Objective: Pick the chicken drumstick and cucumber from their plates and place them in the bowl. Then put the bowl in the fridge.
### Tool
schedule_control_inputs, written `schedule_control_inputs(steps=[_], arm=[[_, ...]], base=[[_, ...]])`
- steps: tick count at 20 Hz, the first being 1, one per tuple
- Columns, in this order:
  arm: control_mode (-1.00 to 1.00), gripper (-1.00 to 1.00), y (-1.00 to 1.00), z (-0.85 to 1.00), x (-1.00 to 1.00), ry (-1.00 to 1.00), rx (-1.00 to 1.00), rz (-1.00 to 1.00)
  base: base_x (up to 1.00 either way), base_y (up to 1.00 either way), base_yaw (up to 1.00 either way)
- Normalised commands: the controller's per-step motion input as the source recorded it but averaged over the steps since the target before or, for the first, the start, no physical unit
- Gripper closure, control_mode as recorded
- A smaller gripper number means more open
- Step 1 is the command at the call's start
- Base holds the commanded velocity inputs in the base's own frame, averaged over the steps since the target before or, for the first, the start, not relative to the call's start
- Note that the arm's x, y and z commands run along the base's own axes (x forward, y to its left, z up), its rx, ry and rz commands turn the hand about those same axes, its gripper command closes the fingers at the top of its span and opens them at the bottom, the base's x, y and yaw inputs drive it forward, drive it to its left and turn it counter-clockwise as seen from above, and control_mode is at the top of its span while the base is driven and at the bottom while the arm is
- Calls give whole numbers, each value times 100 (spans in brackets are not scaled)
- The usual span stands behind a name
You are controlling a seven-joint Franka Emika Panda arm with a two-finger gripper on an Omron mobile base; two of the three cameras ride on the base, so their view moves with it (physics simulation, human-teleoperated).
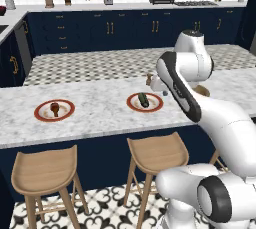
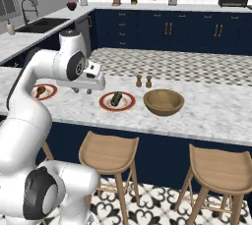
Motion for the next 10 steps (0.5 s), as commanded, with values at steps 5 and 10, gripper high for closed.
schedule_control_inputs(steps=[5, 10], arm=[[-100, -100, 0, -8, -74, -3, 0, 0], [-100, -100, -6, -52, 12, 3, -3, 0]], base=[[0, 0, 0], [0, 0, 0]])
